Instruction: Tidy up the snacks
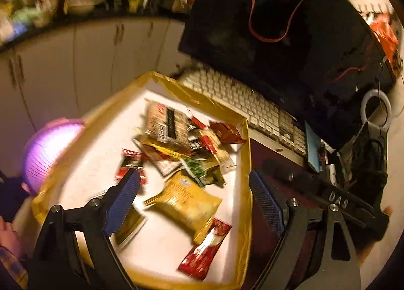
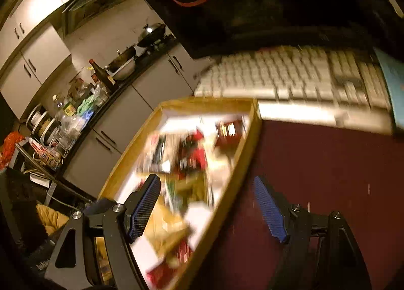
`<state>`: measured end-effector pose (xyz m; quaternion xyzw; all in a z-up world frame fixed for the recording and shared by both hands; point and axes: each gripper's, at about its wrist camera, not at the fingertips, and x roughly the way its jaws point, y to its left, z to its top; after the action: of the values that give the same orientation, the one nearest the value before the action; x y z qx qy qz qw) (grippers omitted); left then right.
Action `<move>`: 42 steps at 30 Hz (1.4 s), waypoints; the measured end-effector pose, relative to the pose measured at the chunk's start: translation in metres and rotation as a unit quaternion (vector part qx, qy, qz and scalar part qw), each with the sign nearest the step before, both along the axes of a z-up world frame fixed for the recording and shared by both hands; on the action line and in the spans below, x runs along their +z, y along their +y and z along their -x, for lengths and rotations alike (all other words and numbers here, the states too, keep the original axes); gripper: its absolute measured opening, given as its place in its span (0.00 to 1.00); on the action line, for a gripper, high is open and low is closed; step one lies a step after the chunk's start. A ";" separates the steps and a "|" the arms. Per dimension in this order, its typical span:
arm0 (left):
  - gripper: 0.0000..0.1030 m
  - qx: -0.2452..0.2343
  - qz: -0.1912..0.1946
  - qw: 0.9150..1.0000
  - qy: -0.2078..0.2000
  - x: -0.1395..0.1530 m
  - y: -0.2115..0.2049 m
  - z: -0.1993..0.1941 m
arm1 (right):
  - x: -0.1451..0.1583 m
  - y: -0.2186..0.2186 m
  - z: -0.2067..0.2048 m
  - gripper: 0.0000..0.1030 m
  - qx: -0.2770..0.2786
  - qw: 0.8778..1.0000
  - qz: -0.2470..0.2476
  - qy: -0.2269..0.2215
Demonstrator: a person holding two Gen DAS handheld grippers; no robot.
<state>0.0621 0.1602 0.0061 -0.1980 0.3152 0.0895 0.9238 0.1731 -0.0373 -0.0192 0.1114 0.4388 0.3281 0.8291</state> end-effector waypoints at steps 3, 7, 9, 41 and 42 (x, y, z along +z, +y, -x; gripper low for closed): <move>0.86 0.030 -0.040 0.999 -0.017 0.009 -0.004 0.026 | -0.001 -0.009 0.029 0.76 -0.005 1.000 0.001 -0.013; 0.86 0.035 -0.041 0.998 -0.017 0.009 0.003 0.043 | 0.003 -0.015 0.059 0.76 -0.012 0.999 0.016 -0.044; 0.86 0.055 -0.084 0.995 0.003 0.009 0.002 0.042 | 0.006 -0.016 0.072 0.76 -0.016 0.998 0.023 -0.060; 0.86 0.042 -0.164 0.981 0.097 -0.016 -0.021 0.030 | 0.015 0.004 0.097 0.76 0.001 0.995 0.056 -0.087; 0.86 0.042 -0.165 0.980 0.099 -0.017 -0.021 0.030 | 0.015 0.005 0.097 0.76 0.000 0.994 0.059 -0.089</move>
<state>0.0322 0.1392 -0.0111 -0.0465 0.3775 0.1984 0.9033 0.0760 -0.0321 -0.0041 0.0327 0.3819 0.3104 0.8699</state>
